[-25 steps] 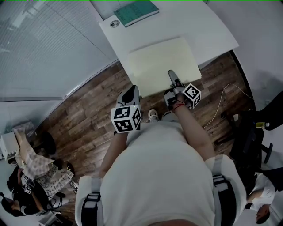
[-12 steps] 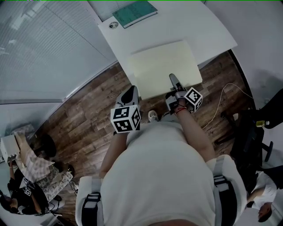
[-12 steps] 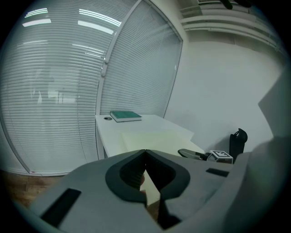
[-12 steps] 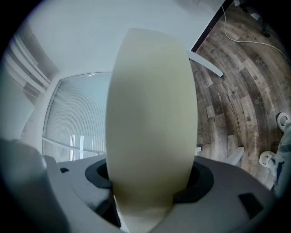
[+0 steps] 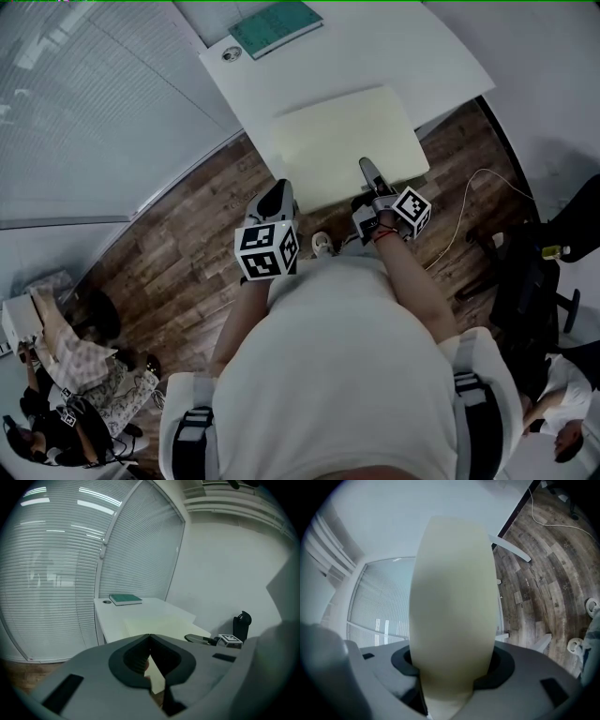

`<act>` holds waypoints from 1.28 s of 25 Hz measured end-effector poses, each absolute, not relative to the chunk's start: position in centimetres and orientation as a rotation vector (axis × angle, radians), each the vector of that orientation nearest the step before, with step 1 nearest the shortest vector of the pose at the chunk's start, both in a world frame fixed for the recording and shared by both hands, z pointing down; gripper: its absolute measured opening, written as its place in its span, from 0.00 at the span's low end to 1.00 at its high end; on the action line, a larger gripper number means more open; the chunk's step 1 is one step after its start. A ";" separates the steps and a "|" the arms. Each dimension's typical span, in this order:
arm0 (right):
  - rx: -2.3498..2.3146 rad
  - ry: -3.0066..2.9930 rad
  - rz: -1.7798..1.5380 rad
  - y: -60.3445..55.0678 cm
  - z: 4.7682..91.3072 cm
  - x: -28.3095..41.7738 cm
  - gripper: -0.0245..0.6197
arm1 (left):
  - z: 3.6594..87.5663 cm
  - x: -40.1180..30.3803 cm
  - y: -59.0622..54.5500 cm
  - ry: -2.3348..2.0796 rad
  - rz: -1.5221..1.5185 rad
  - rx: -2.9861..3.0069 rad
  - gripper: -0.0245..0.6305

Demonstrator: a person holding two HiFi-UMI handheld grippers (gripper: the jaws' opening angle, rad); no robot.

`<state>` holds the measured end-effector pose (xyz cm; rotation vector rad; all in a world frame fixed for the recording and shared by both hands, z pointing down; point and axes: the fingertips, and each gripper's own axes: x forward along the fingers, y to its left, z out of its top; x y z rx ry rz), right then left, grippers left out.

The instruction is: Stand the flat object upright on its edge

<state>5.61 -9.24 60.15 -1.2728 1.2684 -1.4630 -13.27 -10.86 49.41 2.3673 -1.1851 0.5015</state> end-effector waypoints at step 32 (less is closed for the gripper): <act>-1.740 1.688 -1.072 -10.3 48.9 8.1 0.45 | 48.7 -13.8 -12.1 -1.145 0.457 2.393 0.07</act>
